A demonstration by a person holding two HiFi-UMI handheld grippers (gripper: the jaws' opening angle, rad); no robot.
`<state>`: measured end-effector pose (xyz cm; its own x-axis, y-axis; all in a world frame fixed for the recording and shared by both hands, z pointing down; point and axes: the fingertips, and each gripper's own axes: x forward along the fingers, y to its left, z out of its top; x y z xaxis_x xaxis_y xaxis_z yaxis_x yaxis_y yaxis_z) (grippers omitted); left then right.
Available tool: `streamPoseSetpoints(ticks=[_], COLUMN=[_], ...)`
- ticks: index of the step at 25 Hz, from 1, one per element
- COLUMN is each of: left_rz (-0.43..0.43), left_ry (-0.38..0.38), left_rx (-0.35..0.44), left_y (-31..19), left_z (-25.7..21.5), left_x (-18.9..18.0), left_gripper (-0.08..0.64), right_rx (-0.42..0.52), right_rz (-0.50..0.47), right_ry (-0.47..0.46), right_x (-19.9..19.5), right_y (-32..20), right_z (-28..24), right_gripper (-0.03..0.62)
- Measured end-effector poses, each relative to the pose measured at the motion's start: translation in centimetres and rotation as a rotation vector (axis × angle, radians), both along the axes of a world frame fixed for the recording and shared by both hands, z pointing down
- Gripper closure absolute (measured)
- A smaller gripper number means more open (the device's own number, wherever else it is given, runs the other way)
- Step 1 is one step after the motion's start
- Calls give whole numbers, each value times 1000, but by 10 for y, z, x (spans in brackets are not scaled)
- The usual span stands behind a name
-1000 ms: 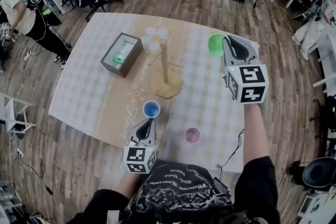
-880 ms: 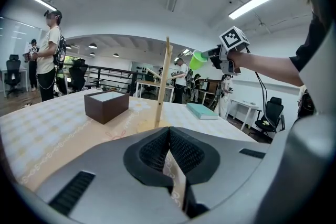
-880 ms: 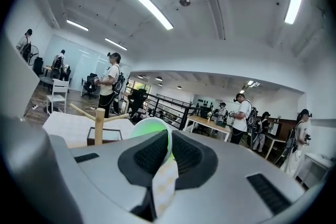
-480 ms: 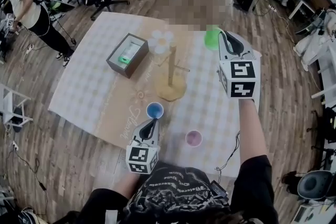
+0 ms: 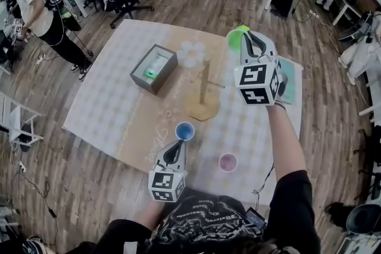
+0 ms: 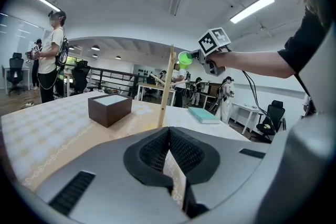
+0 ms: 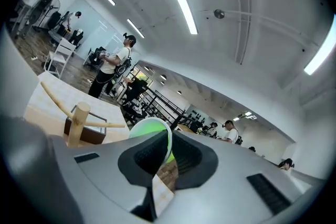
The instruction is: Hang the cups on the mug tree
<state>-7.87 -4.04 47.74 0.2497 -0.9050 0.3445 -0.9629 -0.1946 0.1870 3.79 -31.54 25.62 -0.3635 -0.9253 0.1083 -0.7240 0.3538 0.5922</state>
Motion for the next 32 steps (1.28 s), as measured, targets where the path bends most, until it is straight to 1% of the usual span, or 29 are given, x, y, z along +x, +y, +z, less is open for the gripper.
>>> streamPoseSetpoints(ticks=[3, 8, 11, 16, 21, 26, 32], left_rz=[4, -21, -19, -22, -18, -12, -17], left_ry=[-21, -14, -14, -9, -6, -2, -6], left_rx=[4, -22, -22, -26, -28, -28, -32], left_y=[0, 4, 0, -4, -6, -9, -5], left_z=[0, 6, 8, 9, 13, 11, 15], left_x=[-3, -12, -14, -15, -16, -12, -15], left_gripper=[541, 541, 541, 541, 541, 541, 541], right_rx=[37, 41, 54, 105, 113, 161, 187], right_rz=[18, 6, -7, -40, -33, -40, -39], right_ry=[56, 62, 68, 123, 95, 123, 130], right_x=[-6, -19, -28, -41, -48, -52, -54], right_y=[-4, -5, 0, 10, 20, 30, 42], right_z=[1, 8, 8, 11, 17, 18, 25], right_gripper=[557, 557, 557, 557, 557, 557, 555])
